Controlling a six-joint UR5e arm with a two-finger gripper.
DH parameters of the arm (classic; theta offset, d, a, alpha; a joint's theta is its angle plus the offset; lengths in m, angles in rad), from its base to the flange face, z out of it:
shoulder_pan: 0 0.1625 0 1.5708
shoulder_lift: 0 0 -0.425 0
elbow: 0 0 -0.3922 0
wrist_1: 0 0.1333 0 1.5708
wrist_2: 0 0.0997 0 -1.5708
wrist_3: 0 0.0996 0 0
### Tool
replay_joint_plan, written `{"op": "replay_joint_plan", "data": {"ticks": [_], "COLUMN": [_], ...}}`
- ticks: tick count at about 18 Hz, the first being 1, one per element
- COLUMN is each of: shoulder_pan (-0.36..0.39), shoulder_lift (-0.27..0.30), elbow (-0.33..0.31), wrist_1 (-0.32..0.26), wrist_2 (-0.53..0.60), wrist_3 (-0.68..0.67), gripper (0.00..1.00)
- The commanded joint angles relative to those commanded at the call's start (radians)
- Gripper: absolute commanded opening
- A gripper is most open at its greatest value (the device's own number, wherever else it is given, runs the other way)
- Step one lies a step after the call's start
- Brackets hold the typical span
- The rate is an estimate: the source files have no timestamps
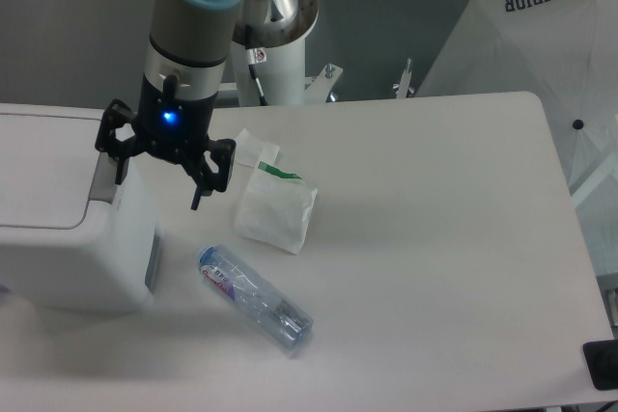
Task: Open the trash can
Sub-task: 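Lower the gripper onto the lid edge and push the lid open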
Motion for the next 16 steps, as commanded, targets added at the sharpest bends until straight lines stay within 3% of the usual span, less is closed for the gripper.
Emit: {"op": "replay_joint_plan", "data": {"ticks": [16], "shoulder_pan": [-0.023], "shoulder_lift": [-0.003], "elbow": [-0.002], "wrist_1": [0.000], "wrist_2": [0.002], "wrist_3": [-0.009], "gripper": [1.00]}}
